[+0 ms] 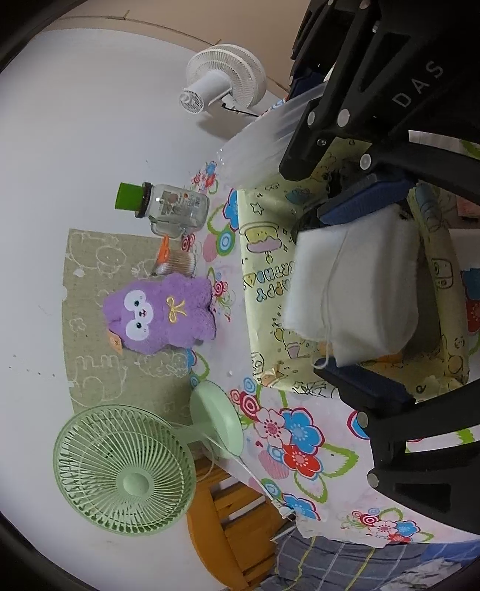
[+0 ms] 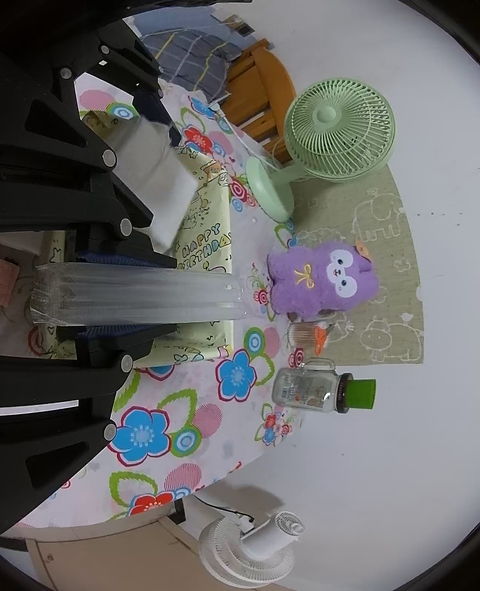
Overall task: Organize soft objects
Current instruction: 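Lower the cloth and straw pack into the box and open both tools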
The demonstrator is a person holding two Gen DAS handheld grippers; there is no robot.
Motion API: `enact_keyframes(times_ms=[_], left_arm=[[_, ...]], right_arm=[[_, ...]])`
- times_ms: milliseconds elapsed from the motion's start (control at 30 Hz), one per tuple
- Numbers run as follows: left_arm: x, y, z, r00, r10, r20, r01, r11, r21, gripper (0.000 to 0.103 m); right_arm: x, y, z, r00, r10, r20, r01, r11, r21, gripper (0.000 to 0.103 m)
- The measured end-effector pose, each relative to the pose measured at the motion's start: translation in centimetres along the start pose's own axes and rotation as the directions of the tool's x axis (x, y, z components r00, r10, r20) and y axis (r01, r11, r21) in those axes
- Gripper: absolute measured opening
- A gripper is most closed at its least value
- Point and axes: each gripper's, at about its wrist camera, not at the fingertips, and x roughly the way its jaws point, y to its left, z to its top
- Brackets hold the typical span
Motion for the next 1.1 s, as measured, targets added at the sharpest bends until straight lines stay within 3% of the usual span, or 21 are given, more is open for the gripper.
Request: enact_keyframes(times_ms=[433, 500, 567, 667, 1100], left_arm=[[0.6, 0.8, -0.3, 1.000, 0.003, -0.031, -0.003, 1.000, -0.003, 0.089], [0.6, 0.9, -0.4, 0.999, -0.001, -0.036, 0.001, 1.000, 0.002, 0.089], [0.6, 0.7, -0.5, 0.999, 0.000, -0.038, 0.001, 1.000, 0.010, 0.090], [0.5, 0.7, -0.6, 0.999, 0.006, -0.034, -0.006, 1.000, 0.018, 0.090], [-1.9, 0.4, -1.0, 1.000, 0.000, 0.001, 0.000, 1.000, 0.019, 0.092]], right_arm=[[2.0, 0.7, 0.1, 0.999, 0.026, -0.037, -0.026, 1.000, -0.007, 0.029], [2.2, 0.7, 0.1, 0.998, 0.030, -0.047, -0.030, 1.000, -0.007, 0.034], [2.5, 0.8, 0.0, 0.998, 0.026, -0.056, -0.026, 1.000, -0.007, 0.056], [2.2, 0.7, 0.0, 0.999, 0.016, -0.037, -0.016, 1.000, -0.005, 0.067], [-0.2, 0.6, -0.5, 1.000, 0.002, -0.013, -0.002, 1.000, -0.001, 0.069]])
